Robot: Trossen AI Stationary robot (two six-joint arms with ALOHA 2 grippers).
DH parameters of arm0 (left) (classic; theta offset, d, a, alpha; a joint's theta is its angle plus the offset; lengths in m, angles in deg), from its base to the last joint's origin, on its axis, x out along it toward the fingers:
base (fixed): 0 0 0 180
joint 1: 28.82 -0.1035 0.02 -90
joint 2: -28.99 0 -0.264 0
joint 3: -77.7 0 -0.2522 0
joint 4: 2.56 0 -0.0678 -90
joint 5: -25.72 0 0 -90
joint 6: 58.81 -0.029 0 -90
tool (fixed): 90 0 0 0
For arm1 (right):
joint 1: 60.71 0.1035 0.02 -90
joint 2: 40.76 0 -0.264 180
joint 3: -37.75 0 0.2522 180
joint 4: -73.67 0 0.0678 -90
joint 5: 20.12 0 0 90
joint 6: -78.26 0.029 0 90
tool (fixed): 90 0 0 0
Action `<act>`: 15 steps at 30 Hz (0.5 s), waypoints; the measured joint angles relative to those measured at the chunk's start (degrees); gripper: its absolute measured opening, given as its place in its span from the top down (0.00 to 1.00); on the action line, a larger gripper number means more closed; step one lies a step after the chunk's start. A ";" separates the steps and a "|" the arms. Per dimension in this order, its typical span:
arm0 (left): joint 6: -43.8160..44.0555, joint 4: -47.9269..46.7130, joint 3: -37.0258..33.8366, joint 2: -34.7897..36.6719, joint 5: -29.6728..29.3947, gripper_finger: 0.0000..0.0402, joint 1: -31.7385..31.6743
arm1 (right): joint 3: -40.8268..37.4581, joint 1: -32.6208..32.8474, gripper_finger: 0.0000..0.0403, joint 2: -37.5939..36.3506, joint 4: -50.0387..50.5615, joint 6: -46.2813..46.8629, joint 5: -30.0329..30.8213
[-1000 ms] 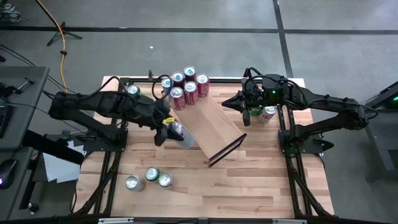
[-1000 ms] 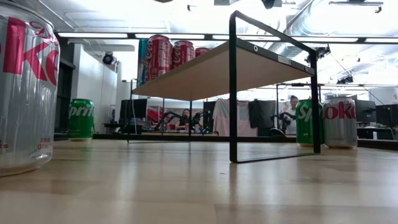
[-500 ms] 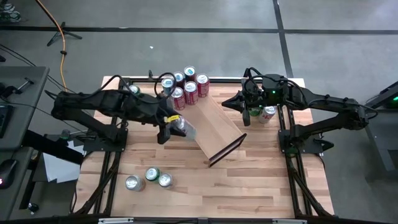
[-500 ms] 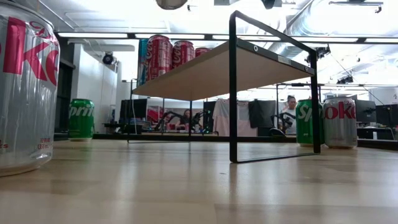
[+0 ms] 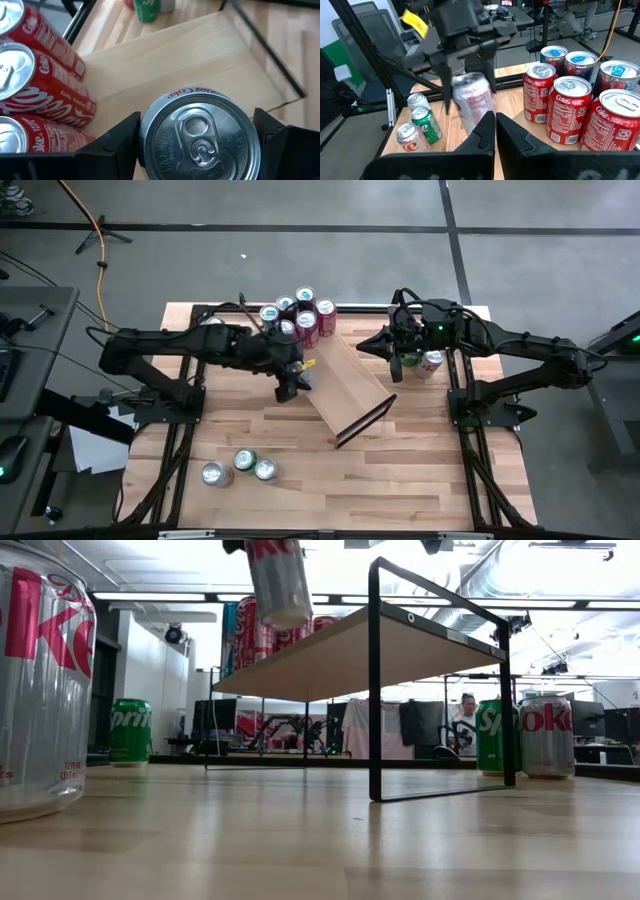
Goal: Place canned beverage on shelf
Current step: Put the top left silver soda can on the shelf
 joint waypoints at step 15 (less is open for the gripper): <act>-1.52 -0.54 -0.01 -4.09 2.98 0.51 -6.42 | 0.00 -0.02 1.00 0.00 -0.07 0.63 0.28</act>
